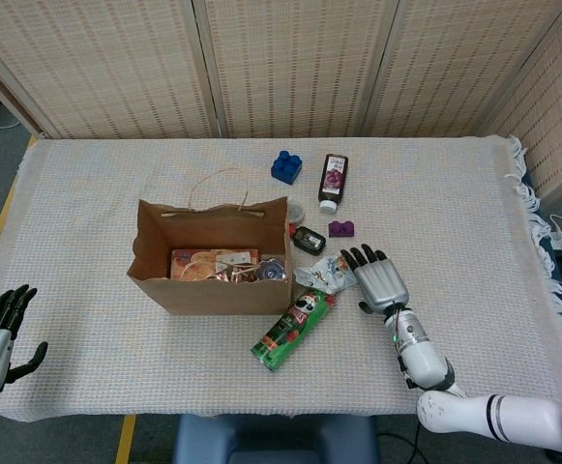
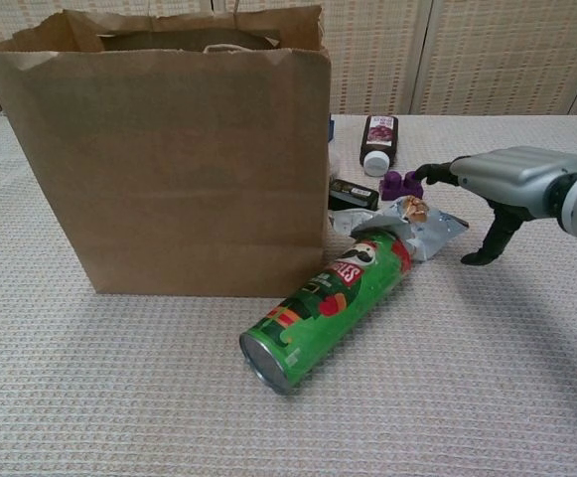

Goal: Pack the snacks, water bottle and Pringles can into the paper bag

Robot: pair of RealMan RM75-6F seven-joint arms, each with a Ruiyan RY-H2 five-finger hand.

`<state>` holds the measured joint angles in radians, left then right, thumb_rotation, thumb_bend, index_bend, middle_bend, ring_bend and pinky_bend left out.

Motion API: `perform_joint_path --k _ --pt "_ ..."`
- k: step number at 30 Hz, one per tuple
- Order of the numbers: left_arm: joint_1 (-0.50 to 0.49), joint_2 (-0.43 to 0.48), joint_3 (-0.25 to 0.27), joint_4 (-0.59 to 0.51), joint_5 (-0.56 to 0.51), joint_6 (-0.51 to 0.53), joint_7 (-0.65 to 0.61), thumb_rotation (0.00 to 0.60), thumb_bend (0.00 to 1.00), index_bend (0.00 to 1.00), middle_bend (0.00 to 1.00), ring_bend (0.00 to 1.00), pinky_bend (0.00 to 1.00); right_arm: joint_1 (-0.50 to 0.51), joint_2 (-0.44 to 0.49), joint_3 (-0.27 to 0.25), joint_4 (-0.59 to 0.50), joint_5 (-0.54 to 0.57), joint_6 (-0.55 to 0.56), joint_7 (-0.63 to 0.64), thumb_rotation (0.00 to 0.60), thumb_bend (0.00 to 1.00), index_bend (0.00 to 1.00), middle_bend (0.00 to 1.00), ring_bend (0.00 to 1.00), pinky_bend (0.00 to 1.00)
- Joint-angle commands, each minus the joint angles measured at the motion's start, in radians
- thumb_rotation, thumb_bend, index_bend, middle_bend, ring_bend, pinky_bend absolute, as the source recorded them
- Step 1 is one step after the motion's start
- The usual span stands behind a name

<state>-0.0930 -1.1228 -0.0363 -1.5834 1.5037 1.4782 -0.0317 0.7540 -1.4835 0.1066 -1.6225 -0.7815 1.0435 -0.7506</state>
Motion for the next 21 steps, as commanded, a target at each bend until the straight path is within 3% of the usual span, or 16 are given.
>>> perform_joint_path --k 1,15,17,20,21 --pt "0.0 0.001 0.001 0.001 0.002 0.0 -0.004 0.6 0.37 0.0 0.0 0.0 0.0 0.028 -0.062 0.008 0.077 0.029 0.0 -0.027 0.6 0.11 0.0 0.06 0.0 0.16" --pt "-0.001 0.003 0.004 0.008 0.009 0.0 -0.021 0.6 0.37 0.0 0.0 0.0 0.0 0.082 -0.243 0.066 0.274 0.086 -0.023 -0.012 0.6 0.11 0.0 0.07 0.0 0.16" --pt "-0.001 0.003 0.004 0.009 0.008 0.0 -0.022 0.6 0.37 0.0 0.0 0.0 0.0 0.084 -0.262 0.065 0.292 0.071 -0.017 -0.006 0.6 0.11 0.02 0.07 0.02 0.2" --pt "0.0 0.003 0.004 0.009 0.008 0.001 -0.024 0.6 0.37 0.0 0.0 0.0 0.0 0.079 -0.282 0.058 0.313 0.021 0.005 0.015 0.6 0.13 0.29 0.27 0.24 0.44" --pt "0.0 0.003 0.004 0.009 0.007 0.001 -0.024 0.6 0.37 0.0 0.0 0.0 0.0 0.075 -0.283 0.055 0.314 0.006 0.008 0.023 0.6 0.16 0.41 0.37 0.35 0.54"
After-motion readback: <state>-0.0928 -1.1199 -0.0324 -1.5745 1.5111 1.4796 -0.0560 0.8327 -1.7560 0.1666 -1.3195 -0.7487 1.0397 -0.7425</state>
